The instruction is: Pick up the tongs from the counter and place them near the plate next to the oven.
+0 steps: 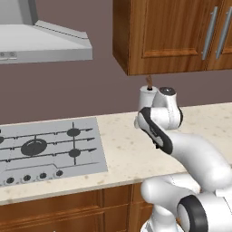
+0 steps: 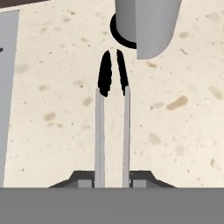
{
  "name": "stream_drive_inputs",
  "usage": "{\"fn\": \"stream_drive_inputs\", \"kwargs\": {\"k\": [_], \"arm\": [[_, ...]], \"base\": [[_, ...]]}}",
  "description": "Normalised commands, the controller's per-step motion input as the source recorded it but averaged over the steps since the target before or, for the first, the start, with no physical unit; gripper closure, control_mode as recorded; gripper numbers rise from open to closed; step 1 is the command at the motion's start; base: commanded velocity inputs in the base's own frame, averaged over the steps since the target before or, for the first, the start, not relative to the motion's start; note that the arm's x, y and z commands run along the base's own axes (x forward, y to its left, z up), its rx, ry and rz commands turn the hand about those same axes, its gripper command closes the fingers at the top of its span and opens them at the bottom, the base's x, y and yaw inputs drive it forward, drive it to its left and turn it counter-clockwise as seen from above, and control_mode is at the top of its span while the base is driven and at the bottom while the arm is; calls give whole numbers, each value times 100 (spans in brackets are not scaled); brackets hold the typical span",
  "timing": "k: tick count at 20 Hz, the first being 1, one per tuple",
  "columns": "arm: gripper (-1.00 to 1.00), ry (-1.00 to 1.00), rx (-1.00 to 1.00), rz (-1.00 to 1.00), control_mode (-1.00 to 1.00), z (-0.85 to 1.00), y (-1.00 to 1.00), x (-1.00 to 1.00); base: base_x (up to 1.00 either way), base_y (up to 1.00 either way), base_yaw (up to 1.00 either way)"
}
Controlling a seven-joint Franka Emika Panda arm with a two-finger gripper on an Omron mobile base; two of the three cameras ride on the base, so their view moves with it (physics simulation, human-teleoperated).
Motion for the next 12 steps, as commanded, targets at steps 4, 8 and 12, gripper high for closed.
{"fn": "stream_drive_inputs", "kwargs": {"k": [4, 8, 12], "arm": [[100, -3, -8, 16, -100, 27, -13, -71], [100, 2, -2, 11, -100, 39, -6, -12], [100, 7, 0, 10, -100, 35, 0, 0]], "base": [[0, 0, 0], [0, 0, 0], [0, 0, 0]]}}
